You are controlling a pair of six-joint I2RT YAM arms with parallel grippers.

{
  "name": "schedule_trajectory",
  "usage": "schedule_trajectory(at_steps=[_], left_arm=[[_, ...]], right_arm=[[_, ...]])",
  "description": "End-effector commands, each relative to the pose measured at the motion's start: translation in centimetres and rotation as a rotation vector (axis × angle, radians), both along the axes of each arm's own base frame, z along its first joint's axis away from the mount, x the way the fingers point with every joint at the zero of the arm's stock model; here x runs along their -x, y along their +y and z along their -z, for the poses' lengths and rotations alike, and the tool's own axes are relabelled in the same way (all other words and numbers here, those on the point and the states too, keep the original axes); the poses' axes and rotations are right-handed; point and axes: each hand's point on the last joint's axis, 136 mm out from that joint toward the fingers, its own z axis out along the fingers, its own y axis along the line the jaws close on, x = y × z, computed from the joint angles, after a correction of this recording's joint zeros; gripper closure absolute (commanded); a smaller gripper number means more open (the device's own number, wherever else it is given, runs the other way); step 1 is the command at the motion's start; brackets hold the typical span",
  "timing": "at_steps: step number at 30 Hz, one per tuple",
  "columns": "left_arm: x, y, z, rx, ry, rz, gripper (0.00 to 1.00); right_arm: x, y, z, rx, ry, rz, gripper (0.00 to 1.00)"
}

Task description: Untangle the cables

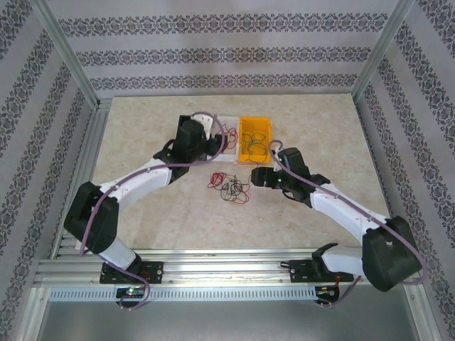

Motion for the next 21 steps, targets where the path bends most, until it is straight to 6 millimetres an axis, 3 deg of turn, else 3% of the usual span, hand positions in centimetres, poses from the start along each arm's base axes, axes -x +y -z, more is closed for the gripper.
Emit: schedule_trajectory(at_steps=[1,6,13,21], left_arm=[[3.3,0.7,4.6,0.006,0.149,0.041,0.41],[5.3,2.0,8.0,0.018,0.221,0.001,0.43],[5.4,2.2,11.4,-0.021,0.276,-0.009,0.47],[4.1,2.9,11.8,-0.044,0.245,-0.065,0.48]], right_arm=[[0.0,2.6,-0.1,-0.006,0.007,-0.105,0.23],[-1.1,3.5,1.7,0.021,0.050,-0.097,0.25],[-1.1,6.0,2.8,0.020,0.104,-0.184,0.26],[0.2,8.1,6.6,0.098,0.215,-0.259,0.25]])
